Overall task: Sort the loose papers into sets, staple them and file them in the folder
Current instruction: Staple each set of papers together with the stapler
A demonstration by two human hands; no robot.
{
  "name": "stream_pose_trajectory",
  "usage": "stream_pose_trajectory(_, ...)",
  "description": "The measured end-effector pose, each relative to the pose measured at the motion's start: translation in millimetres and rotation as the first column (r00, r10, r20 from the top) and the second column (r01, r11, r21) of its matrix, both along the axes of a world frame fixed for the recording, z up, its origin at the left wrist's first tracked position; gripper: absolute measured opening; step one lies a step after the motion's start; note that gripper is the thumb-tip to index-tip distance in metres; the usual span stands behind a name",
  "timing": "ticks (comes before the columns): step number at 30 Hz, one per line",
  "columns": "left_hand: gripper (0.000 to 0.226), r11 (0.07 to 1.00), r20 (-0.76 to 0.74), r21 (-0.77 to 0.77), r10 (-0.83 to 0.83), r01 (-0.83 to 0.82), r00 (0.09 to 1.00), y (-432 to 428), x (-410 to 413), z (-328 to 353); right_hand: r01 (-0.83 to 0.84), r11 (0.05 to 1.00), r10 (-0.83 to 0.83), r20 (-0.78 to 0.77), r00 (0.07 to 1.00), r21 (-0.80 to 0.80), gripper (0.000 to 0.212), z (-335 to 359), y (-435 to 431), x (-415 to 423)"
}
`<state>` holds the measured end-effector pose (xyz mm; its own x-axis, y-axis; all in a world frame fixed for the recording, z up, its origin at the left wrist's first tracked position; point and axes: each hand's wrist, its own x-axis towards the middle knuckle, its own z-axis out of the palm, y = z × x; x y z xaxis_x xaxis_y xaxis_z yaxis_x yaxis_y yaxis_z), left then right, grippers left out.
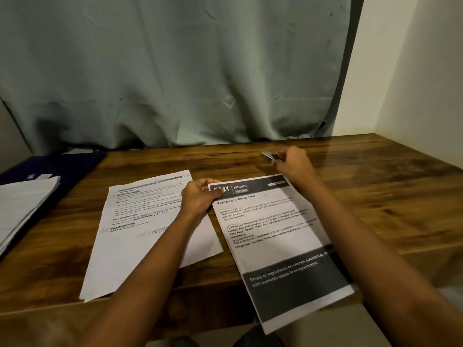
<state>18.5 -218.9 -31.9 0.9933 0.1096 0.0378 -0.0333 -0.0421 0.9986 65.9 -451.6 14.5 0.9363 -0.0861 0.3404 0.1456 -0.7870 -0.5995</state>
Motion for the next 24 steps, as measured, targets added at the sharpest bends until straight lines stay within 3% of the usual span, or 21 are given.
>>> stream_pose_trajectory(6, 0.012, 0.999, 0.04, 0.026, 0.039, -0.04, 0.998, -2.9, -2.3, -0.9, 0.217, 0.966, -0.23, -0.089, 0.969, -0.14, 0.025, -26.0, -47.5, -8.0)
stream_pose_trajectory(12, 0.013, 0.999, 0.038, -0.002, 0.051, -0.05, 0.998, -4.6, -4.1, 1.4, 0.181, 0.966, -0.21, -0.153, 0.966, -0.184, 0.03, -32.8, -59.8, -17.7)
stream_pose_trajectory(15, 0.011, 0.997, 0.026, -0.039, 0.063, -0.062, 0.998, -4.1, -2.9, 3.6, 0.204, 0.954, -0.219, -0.047, 0.975, -0.219, 0.039, -28.8, -58.1, -21.7)
stream_pose_trajectory(18, 0.009, 0.988, 0.0, -0.125, 0.094, -0.094, 0.996, -3.0, -1.5, 9.2, 0.093, 0.994, -0.094, -0.001, 0.996, -0.057, 0.044, -15.1, -48.3, -35.4)
stream_pose_trajectory(20, 0.009, 0.978, 0.013, -0.17, 0.126, -0.122, 0.992, -0.2, 0.4, 16.0, -0.008, 0.995, 0.015, -0.077, 0.997, 0.098, 0.043, -5.9, -39.1, -46.4)
stream_pose_trajectory(24, 0.009, 0.961, 0.051, -0.218, 0.186, -0.171, 0.981, 11.1, 5.4, 32.1, -0.108, 0.979, 0.15, -0.247, 0.957, 0.173, 0.036, -0.6, -29.6, -51.5)
